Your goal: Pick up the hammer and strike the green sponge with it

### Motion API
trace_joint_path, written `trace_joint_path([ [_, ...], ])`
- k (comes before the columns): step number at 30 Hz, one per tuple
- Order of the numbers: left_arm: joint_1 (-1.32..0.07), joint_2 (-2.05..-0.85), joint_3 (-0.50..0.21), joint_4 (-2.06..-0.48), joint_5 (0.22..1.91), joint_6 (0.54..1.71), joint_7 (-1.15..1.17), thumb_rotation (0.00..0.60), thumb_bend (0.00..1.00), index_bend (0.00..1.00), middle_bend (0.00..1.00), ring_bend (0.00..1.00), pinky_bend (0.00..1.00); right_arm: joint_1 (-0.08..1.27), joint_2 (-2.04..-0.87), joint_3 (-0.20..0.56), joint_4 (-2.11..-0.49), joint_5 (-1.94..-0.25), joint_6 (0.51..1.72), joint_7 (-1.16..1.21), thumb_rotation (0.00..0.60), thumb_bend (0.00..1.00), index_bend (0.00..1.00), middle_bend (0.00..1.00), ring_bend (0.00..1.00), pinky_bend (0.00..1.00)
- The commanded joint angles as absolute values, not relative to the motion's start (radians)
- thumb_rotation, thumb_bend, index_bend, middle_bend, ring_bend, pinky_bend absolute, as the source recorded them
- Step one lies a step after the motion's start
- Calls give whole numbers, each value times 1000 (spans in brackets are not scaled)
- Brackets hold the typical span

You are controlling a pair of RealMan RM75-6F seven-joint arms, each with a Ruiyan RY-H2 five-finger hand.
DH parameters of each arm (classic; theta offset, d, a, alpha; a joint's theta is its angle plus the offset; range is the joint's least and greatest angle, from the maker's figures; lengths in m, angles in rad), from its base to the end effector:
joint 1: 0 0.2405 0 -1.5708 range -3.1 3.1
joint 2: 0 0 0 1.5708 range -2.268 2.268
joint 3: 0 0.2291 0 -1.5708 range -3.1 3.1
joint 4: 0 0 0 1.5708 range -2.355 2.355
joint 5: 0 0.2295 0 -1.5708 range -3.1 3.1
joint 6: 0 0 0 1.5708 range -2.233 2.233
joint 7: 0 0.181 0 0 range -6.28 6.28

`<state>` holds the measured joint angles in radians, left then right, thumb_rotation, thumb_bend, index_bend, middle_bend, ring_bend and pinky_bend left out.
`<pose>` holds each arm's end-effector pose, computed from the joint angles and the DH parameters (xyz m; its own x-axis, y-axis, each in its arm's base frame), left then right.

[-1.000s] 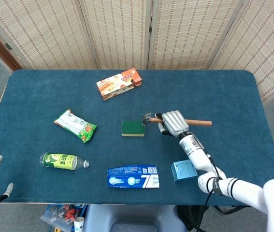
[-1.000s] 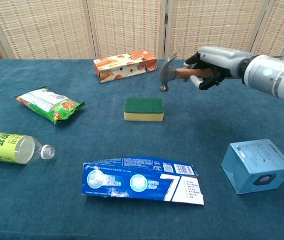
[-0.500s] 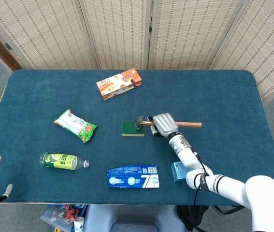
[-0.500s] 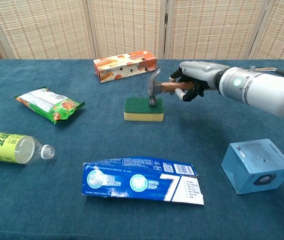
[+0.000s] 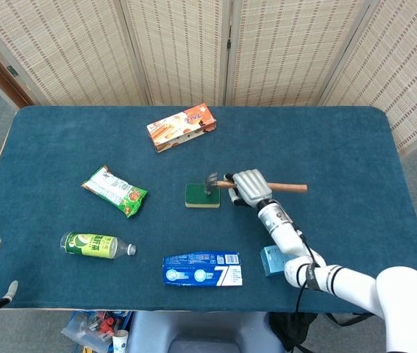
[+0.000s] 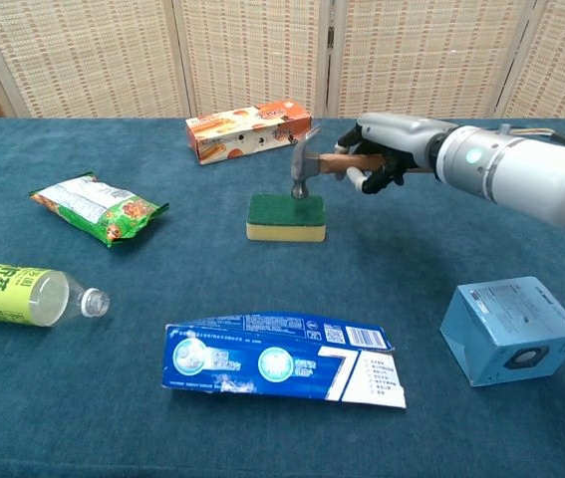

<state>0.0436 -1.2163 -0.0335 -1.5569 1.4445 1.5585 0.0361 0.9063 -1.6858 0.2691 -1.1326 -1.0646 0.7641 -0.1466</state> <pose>-0.3253 0.1732 0.1178 0.3922 0.0004 0.9199 0.9070 0.1667 -0.3867 -0.1032 -0.4325 -0.0684 0.3737 -0.3030 0.8767 -0.9021 -0.3388 0.2674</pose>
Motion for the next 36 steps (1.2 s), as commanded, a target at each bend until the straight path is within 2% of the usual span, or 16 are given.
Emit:
trace_joint_path([
  [1,43,-1217,-33,-1560,1446,1559,39,600,306,0,0,0,0,902,-1681,268,-1136,-1070,769,-142,600,689,642,783,635,636],
  [18,45,-1221,-31,-1560,1445,1555,39,600,305,0,0,0,0,880,-1695,264,-1039,-1060,780,-116,600,689,643,781,635,637],
  [22,44,-1222,-31,-1561,1447,1554,42,600,305,0,0,0,0,875,-1713,273,-987,-1053,781,-91,600,671,643,747,619,633],
  [25,46,-1220,-31,-1562,1445,1558,43,600,306,0,0,0,0,875,-1735,279,-936,-1051,768,-62,600,651,637,686,562,593],
  [27,49,-1219,-31,-1563,1443,1559,43,600,305,0,0,0,0,875,-1741,276,-919,-1052,748,-48,600,601,548,580,461,514],
  [31,53,-1217,-31,-1564,1440,1563,42,600,305,0,0,0,0,874,-1741,273,-901,-1041,709,-43,600,411,112,275,167,265],
  [33,54,-1217,-30,-1565,1441,1563,43,600,305,0,0,0,0,871,-1735,274,-904,-1039,706,-38,600,341,19,186,93,206],
  [36,54,-1218,-31,-1566,1442,1565,41,600,305,0,0,0,0,852,-1723,274,-914,-1056,738,-23,600,250,0,102,23,144],
])
